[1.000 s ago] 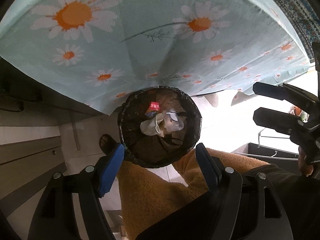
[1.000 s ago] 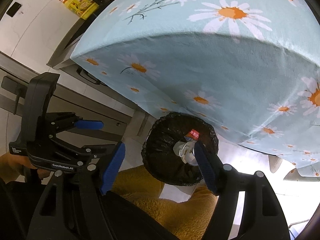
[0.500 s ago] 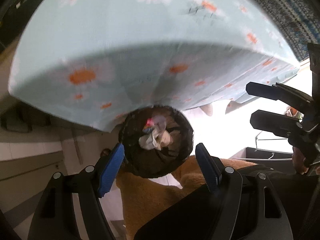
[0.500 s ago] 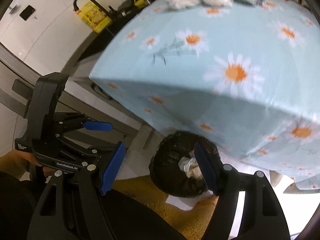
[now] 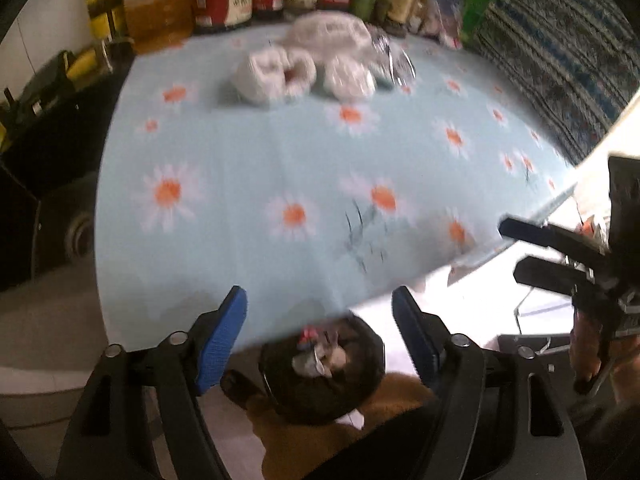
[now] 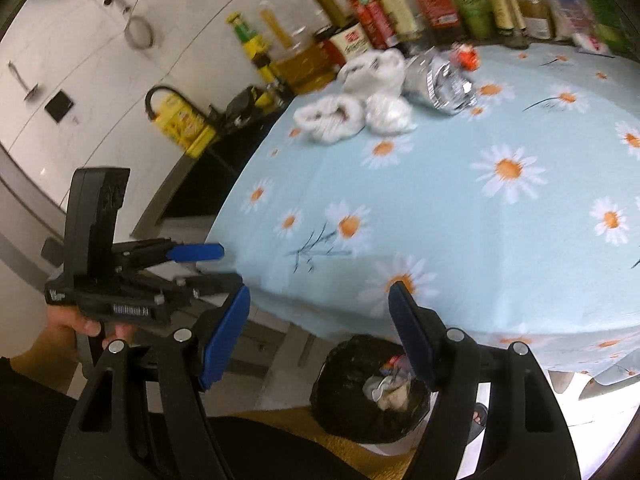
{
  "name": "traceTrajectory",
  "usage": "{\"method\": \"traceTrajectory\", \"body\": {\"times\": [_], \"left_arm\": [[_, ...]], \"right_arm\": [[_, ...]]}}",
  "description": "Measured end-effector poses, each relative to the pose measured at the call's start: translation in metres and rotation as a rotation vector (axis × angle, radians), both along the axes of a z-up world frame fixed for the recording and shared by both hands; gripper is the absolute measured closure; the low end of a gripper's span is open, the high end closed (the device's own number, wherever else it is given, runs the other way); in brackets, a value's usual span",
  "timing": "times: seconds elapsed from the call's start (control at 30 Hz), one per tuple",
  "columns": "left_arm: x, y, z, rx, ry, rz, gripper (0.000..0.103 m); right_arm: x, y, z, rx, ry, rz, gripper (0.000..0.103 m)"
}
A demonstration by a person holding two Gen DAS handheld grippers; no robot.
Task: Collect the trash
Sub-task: 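Raise both tools back toward the remaining trash on the table, then grasp the beige knitted cloth with the left gripper and lift it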
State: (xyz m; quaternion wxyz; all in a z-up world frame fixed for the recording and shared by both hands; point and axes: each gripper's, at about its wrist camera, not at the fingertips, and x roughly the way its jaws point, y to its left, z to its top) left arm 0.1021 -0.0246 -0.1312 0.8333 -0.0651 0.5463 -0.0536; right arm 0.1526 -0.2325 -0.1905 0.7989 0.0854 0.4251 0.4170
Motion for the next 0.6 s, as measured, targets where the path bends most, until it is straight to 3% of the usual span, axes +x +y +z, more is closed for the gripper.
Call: {"method": "traceTrajectory", "body": {"times": [0.13, 0.33, 0.5, 0.6], "left_arm": [[0.025, 0.009, 0.012, 0.001, -0.03, 0.013, 0.023], [0.067, 0.01, 0.026, 0.107, -0.072, -0.032, 0.023], [0.092, 0.009, 0.029, 0.109, -0.093, -0.047, 0.018], [0.107, 0.009, 0.026, 0.123, -0.086, -0.058, 0.018]], "right_arm": [[0.007, -0.004, 0.001, -0.015, 0.002, -0.029, 0.029], [0.009, -0.009, 0.005, -0.007, -0.001, -0.08, 0.028], [0.009, -0.015, 0.003, 0.009, 0.017, -0.127, 0.027], [0.005, -0.015, 0.0, -0.042, -0.002, -0.142, 0.024]]}}
